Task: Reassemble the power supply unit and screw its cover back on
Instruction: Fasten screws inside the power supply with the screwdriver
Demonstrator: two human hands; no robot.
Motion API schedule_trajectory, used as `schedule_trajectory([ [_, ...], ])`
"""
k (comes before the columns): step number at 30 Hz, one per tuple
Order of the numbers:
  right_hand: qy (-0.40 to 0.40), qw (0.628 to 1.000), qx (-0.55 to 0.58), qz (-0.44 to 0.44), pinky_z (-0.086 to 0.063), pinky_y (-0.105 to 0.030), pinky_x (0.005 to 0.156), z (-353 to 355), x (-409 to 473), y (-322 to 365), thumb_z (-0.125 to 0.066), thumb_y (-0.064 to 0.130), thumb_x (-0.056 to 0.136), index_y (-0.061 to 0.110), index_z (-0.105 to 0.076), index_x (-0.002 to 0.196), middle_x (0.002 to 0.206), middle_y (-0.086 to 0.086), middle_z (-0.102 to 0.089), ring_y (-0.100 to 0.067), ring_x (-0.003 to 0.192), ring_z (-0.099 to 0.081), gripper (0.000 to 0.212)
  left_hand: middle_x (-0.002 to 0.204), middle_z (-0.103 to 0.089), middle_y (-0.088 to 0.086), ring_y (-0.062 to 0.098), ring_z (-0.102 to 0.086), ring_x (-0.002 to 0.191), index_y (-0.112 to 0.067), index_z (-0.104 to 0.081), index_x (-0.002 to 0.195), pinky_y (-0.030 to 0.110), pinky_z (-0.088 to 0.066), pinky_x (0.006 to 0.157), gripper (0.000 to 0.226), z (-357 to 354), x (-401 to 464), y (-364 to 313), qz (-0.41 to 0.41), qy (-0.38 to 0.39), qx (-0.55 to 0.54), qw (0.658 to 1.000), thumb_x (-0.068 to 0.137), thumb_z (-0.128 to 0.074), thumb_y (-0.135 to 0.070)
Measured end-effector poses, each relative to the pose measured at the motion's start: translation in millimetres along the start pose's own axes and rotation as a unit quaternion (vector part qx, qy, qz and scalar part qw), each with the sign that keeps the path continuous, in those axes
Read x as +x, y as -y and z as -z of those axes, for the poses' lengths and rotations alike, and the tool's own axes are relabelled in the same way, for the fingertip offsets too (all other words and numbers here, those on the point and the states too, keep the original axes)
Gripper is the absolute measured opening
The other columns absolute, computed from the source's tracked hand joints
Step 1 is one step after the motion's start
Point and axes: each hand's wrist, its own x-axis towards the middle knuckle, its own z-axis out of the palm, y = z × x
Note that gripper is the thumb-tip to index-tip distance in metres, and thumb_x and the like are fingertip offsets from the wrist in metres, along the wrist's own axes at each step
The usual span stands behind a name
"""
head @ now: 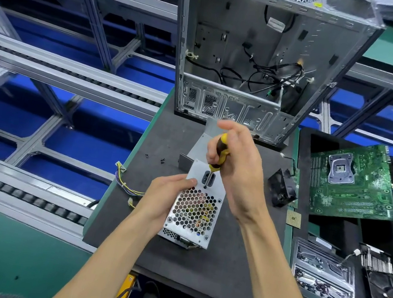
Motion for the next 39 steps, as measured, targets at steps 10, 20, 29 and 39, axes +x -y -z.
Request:
schedule_trajectory([
  [10, 0.003, 0.999, 0.034, -0.020, -0.044, -0.023, 0.068, 1.6, 1.1, 4.1, -0.060, 0.038, 0.095, 0.022, -0.060, 0.110, 0.084, 0.002, -0.064, -0.015, 0.071, -0.054, 0.022, 0.106, -0.076, 0.022, 0.031, -0.075, 0.092, -0.004, -0.079, 0.105, 0.035, -0.061, 0.074, 0.019, -0.8, -1.4, -1.2, 0.000, 0.004, -0.009, 1.000, 0.095, -0.064, -0.009],
  [20, -0.015, 0.999, 0.021, -0.018, -0.045, -0.027, 0.065, 2.7, 2.0, 7.5, -0.064, 0.034, 0.091, 0.019, -0.055, 0.096, 0.080, 0.000, -0.068, -0.019, 0.070, -0.059, 0.018, 0.105, -0.076, 0.020, 0.029, -0.076, 0.091, -0.005, -0.079, 0.105, 0.032, -0.059, 0.070, 0.020, -1.5, -3.2, -1.9, -0.006, 0.014, -0.006, 1.000, 0.095, -0.063, -0.011],
  [29, -0.025, 0.999, -0.019, 0.018, -0.040, -0.026, 0.067, 2.7, -1.8, 5.4, -0.047, 0.038, 0.099, 0.031, -0.072, 0.100, 0.083, 0.010, -0.056, -0.012, 0.075, -0.051, 0.026, 0.107, -0.076, 0.020, 0.031, -0.075, 0.096, -0.006, -0.079, 0.107, 0.034, -0.060, 0.073, 0.020, -0.1, -5.4, -2.4, -0.007, 0.005, 0.000, 1.000, 0.096, -0.063, -0.011],
  [39, -0.085, 0.988, 0.094, 0.084, -0.035, -0.028, 0.065, 19.0, 9.6, 16.8, -0.042, 0.026, 0.101, 0.019, -0.066, 0.092, 0.076, 0.005, -0.052, -0.014, 0.067, -0.045, 0.027, 0.108, -0.076, 0.018, 0.030, -0.075, 0.097, -0.006, -0.078, 0.109, 0.032, -0.060, 0.072, 0.021, -1.7, -7.4, -2.5, -0.004, 0.014, 0.006, 1.000, 0.097, -0.061, -0.011],
])
